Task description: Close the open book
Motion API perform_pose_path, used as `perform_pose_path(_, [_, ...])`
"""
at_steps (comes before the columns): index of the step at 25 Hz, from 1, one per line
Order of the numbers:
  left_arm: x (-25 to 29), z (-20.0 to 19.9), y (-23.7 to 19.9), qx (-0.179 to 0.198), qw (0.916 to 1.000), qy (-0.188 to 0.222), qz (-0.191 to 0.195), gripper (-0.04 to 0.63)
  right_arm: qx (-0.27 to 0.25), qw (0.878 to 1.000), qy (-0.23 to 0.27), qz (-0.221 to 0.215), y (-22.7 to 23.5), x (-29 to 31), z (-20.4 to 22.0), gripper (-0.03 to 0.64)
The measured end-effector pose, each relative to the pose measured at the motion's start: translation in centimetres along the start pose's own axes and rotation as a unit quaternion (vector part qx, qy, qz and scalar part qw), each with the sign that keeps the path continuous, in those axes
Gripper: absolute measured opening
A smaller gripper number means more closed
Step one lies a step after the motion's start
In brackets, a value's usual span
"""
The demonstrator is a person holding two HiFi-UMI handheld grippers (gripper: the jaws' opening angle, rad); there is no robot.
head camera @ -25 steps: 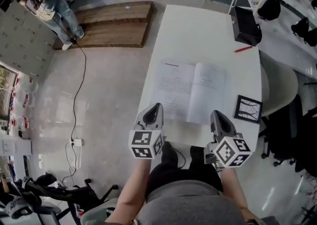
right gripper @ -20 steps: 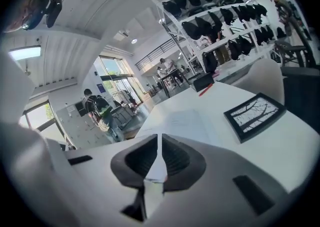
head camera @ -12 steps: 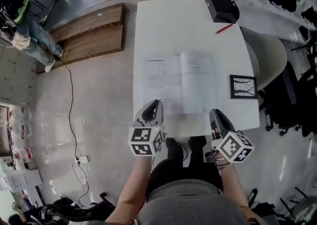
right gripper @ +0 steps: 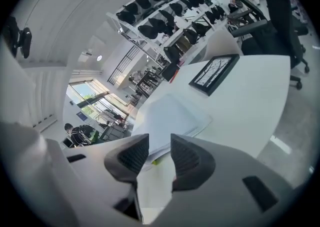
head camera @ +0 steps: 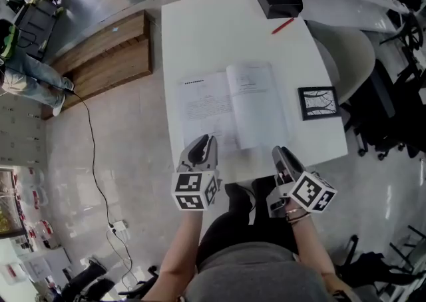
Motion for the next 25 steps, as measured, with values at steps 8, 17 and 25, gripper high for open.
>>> perform_pose_path(8, [0.5, 0.5, 0.2, 0.017, 0.9997, -0.012, 0.011, 0.051, 0.067, 0.998, -0.011, -0.010, 0.6, 1.1, 2.0, 0.184])
perform_pose_path(17, [1.1, 1.1, 0.0, 0.033, 0.9989, -0.026, 0.018, 0.052, 0.130, 0.991, 0.005, -0.017, 1.3, 2.1, 2.6, 0.212])
perform_pose_path(25, [1.8, 0.7, -0.3, 0.031, 0.9990, -0.028, 0.018, 0.052, 0.158, 0.987, 0.022, -0.022, 1.6, 3.0, 2.3, 0.238])
Point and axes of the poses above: the fingertips, and each gripper's own axes: x forward along the fingers, y to its right, z out of its underside, the point moved 1 cm from there along -x, backward along the fingers, and after that the axes turned 11 degrees about -z, right-handed, at the moved point
